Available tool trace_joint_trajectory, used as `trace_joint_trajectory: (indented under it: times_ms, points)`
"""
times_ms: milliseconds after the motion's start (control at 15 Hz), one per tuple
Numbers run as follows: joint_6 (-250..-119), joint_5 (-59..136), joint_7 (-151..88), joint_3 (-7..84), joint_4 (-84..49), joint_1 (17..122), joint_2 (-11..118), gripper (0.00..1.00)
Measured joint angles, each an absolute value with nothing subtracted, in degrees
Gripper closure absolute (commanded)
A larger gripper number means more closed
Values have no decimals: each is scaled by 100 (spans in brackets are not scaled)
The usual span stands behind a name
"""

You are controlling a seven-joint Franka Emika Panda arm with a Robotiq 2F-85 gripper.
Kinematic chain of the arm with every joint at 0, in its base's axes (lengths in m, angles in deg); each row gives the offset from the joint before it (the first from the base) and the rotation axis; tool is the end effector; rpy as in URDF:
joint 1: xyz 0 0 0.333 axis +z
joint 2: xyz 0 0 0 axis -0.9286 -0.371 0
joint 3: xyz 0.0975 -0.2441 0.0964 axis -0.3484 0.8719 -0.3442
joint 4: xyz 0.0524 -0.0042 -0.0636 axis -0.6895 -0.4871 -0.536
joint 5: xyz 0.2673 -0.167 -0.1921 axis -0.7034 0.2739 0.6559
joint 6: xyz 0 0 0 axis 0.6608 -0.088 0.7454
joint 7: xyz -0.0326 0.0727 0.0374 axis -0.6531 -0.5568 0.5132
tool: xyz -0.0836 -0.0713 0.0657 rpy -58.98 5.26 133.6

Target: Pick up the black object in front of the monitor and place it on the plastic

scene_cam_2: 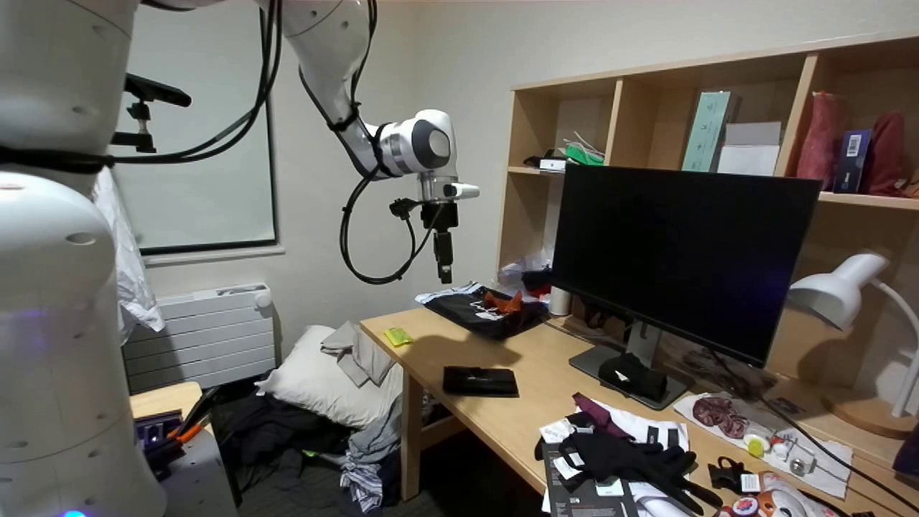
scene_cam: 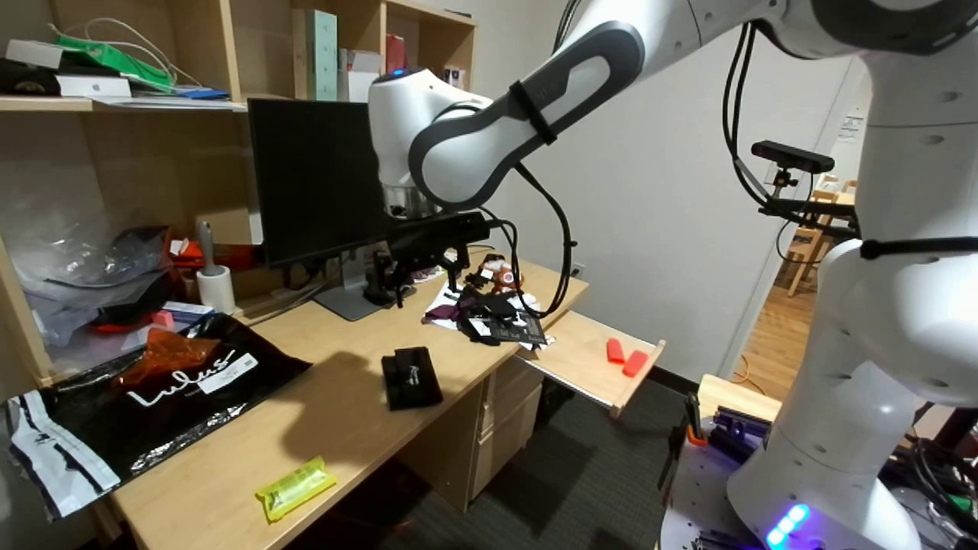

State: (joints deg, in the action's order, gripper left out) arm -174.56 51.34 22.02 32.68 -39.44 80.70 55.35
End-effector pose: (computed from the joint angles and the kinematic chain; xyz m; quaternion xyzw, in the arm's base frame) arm 0.5465 0.1267 0.2883 0.9507 -0.2895 0.0315 0.1065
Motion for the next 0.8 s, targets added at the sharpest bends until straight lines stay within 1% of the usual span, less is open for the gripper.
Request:
trace_joint_trajectory:
  times_ms: [467,800]
  points:
    - [-17139,5050,2217,3257,-3934,8070,5512,0]
    - [-17011,4846,2906,3258,-3928,8071,5512,0]
